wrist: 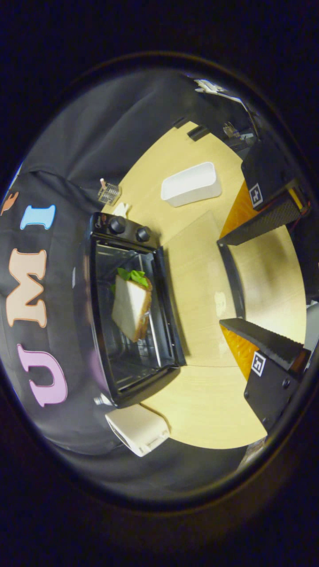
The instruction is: Open the toaster oven, put the food inside, and close the toaster oven door.
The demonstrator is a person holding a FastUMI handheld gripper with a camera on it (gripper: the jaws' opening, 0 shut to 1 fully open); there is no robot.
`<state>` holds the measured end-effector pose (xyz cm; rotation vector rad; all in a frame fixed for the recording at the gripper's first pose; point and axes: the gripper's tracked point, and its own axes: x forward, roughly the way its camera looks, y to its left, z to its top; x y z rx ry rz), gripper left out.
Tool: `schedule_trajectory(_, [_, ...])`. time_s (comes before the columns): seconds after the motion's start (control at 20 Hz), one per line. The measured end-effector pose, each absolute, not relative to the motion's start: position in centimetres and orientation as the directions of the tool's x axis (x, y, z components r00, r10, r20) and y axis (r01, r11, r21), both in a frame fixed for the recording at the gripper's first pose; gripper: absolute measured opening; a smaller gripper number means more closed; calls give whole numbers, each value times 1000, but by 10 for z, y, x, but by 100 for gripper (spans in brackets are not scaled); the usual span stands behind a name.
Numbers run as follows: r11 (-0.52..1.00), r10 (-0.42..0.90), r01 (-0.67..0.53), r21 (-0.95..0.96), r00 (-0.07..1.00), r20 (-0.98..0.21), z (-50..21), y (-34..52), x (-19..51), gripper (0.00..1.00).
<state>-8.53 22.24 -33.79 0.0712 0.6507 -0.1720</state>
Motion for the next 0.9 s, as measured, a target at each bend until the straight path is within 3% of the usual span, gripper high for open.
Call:
schedule_trajectory(0.35, [997, -76, 70, -37, 689, -720, -390, 236, -97, 100])
schedule_trajectory(0.9, [996, -53, -10, -85, 713, -700, -402, 252, -70, 100])
